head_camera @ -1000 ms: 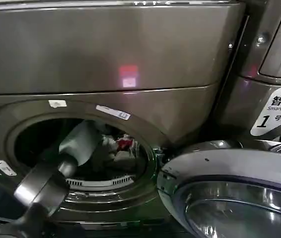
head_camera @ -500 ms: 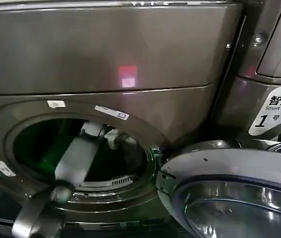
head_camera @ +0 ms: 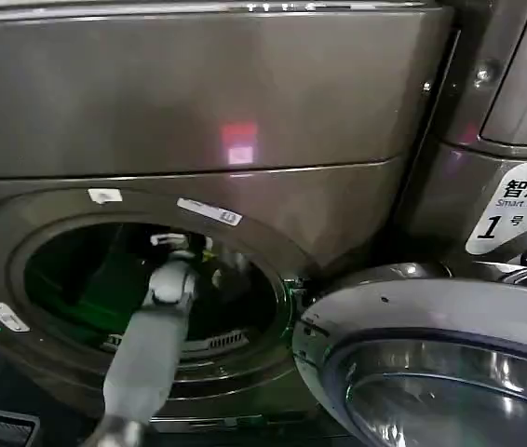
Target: Grasp the clothes from the dryer.
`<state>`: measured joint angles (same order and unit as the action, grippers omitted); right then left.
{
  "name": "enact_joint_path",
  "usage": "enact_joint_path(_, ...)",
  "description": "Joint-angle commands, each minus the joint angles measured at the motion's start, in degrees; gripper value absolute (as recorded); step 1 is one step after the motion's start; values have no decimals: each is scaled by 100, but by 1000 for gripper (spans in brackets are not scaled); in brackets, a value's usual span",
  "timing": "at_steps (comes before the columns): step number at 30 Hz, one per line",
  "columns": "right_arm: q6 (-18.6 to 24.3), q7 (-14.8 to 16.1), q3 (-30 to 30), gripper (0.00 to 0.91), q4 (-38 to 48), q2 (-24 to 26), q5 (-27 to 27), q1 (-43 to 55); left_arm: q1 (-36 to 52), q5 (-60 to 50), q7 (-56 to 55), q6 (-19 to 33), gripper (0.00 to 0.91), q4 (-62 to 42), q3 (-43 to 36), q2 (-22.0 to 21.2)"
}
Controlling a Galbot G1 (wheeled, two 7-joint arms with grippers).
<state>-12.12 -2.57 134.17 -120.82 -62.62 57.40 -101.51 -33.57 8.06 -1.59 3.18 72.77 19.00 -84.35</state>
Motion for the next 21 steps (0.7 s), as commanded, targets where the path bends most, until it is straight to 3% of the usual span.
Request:
enact_joint_path(1,176,-4,139,907,50,33,2,-31,-976,-261,-798,316,0,1045,657,-173)
enact_joint_path(21,242,88,226,907,46,11,32,-38,-1233,-259,-601,273,0,1350,577,-116)
